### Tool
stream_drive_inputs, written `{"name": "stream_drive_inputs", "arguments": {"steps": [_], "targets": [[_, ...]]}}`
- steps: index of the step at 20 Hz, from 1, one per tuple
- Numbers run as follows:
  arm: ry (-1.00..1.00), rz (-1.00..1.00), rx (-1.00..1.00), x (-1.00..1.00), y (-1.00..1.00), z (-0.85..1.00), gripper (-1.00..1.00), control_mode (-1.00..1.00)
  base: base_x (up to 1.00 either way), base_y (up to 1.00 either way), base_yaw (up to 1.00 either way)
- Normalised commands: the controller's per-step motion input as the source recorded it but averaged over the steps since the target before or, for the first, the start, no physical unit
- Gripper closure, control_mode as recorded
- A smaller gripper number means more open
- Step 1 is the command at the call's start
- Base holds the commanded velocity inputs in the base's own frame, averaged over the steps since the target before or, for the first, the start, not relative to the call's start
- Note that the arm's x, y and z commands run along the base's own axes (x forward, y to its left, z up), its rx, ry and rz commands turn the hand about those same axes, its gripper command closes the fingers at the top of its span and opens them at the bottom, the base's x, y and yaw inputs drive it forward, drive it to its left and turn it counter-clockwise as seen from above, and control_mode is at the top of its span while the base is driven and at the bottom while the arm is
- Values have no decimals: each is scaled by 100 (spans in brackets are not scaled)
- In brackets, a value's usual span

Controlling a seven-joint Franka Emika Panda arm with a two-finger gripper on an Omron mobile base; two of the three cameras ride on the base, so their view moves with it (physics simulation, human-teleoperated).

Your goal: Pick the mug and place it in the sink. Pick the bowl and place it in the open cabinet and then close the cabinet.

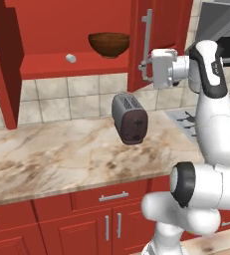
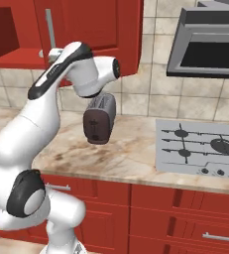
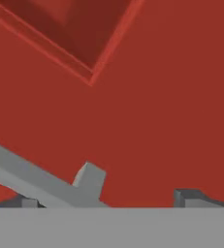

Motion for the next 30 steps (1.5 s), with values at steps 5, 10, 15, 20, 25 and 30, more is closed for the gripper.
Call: {"name": "stream_drive_inputs", "arguments": {"steps": [5, 10, 15, 20, 25, 30], "targets": [[-8, -28, -13, 79, 38, -1, -100, -100, 0, 0, 0], [-52, -52, -34, 38, 100, -11, -100, -100, 0, 0, 0], [-81, -56, -39, 14, 98, -11, -100, -100, 0, 0, 0], [-84, -57, -25, 19, 83, -7, -100, -100, 0, 0, 0], [-60, -57, 6, 63, 39, -63, -100, -100, 0, 0, 0], [-31, -43, 46, 100, 0, -100, -100, -100, 0, 0, 0]]}}
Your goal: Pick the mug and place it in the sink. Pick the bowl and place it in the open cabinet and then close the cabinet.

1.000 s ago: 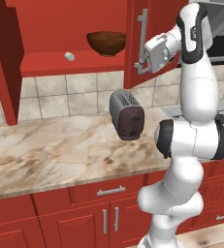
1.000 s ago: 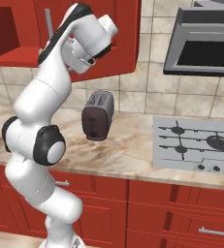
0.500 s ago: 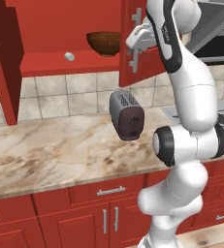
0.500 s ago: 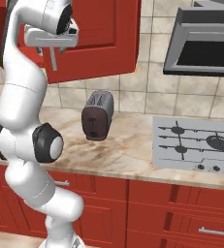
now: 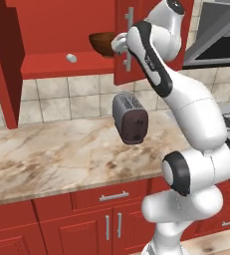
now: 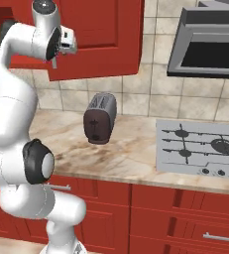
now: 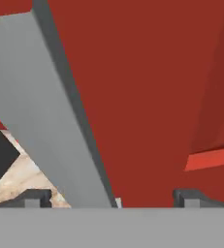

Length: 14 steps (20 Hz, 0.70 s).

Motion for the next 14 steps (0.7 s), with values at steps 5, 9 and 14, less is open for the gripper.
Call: {"name": "stream_drive_inputs", "arguments": {"steps": [5, 9, 14], "targets": [[-29, -25, 44, 100, -4, -100, -100, -100, 0, 0, 0], [-53, -20, 3, 100, 63, -69, -100, -100, 0, 0, 0], [-44, -28, -13, 100, 71, -5, -100, -100, 0, 0, 0]]}}
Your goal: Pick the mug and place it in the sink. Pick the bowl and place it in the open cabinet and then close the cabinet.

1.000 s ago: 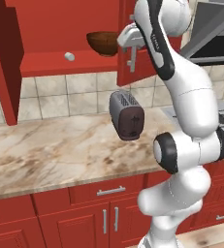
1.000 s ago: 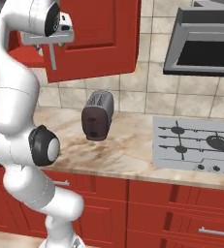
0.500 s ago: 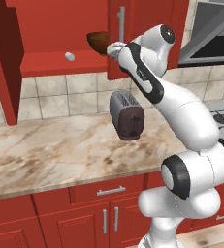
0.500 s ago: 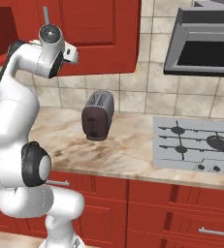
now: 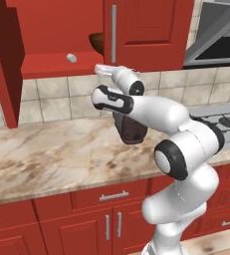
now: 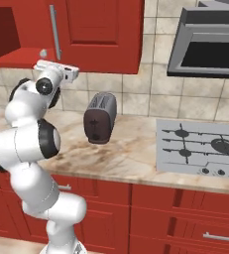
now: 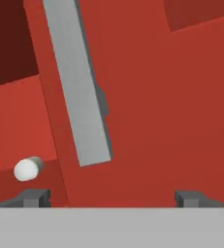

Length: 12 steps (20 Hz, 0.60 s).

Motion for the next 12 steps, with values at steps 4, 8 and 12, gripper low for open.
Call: {"name": "stream_drive_inputs", "arguments": {"steps": [4, 8, 12], "targets": [[-38, -30, -11, 100, 41, 1, -100, -100, 0, 0, 0], [-21, -30, -1, 100, 0, 31, -100, -100, 0, 0, 0], [-9, -23, 4, 24, 0, 97, -100, -100, 0, 0, 0]]}}
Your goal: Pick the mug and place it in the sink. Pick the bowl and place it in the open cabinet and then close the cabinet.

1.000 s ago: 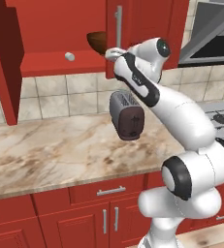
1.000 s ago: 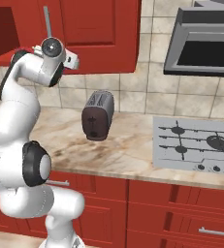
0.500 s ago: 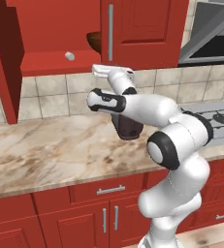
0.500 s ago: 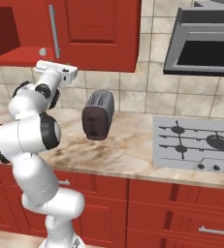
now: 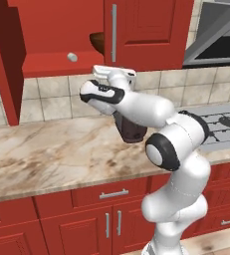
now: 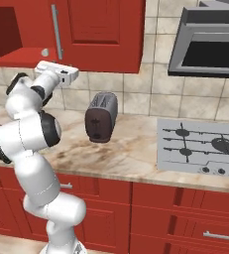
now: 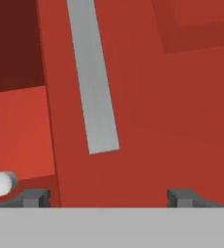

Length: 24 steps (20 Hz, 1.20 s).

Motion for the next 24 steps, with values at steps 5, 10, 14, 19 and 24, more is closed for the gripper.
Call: {"name": "stream_drive_inputs", "arguments": {"steps": [5, 10, 14, 19, 24], "targets": [[-7, -11, 4, -95, 1, 70, -100, -100, 0, 0, 0], [-32, -1, 0, -100, -4, 55, -100, -100, 0, 0, 0], [-20, 0, 0, -100, 0, 2, -100, -100, 0, 0, 0], [-17, 0, 0, -100, -20, -3, -100, -100, 0, 0, 0], [-7, -2, 4, -100, -29, 8, -100, -100, 0, 0, 0]]}}
